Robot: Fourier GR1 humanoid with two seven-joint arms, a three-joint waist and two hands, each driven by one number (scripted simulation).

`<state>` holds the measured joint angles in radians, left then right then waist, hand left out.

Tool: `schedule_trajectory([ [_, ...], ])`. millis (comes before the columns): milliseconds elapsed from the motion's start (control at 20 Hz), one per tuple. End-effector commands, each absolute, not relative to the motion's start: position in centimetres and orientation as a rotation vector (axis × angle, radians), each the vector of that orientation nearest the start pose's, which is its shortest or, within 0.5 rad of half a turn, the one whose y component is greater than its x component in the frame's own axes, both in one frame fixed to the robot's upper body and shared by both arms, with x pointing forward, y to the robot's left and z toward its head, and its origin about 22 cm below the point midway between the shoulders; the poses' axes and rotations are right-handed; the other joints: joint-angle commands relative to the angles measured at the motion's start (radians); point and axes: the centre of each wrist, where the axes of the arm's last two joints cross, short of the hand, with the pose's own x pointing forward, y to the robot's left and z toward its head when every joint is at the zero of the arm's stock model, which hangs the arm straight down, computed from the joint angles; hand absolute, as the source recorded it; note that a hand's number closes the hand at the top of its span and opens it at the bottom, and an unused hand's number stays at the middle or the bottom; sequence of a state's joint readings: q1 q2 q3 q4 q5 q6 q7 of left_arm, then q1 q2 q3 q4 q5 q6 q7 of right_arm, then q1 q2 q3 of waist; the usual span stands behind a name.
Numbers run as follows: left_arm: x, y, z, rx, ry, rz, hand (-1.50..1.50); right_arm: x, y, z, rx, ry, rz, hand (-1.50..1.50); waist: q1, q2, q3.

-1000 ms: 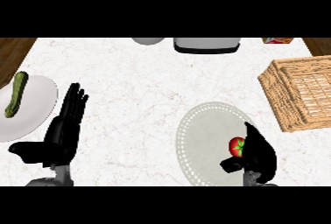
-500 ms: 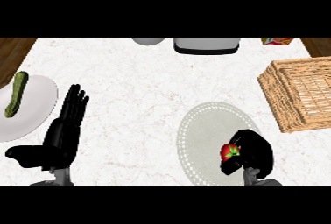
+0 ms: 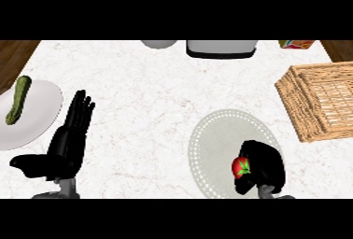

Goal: Pick the tomato from the placemat and place it in the basket

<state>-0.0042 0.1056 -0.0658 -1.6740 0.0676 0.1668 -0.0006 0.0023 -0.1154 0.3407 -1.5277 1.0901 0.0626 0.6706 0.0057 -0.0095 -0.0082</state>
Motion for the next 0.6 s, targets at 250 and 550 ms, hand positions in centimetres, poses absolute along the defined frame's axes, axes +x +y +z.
schedule_trajectory([
  [250, 24.6, 22.9, 3.0, 0.086, -1.673, 0.058, 0.00, 20.2, -22.8, -4.3, -0.829, -1.291, 1.361, 1.50, -0.003, 0.011, 0.010],
  [550, 23.5, 24.0, 3.1, 0.107, -1.677, 0.059, 0.00, 17.7, -23.8, 0.8, -0.652, -1.558, 1.093, 1.50, -0.015, 0.006, 0.008],
])
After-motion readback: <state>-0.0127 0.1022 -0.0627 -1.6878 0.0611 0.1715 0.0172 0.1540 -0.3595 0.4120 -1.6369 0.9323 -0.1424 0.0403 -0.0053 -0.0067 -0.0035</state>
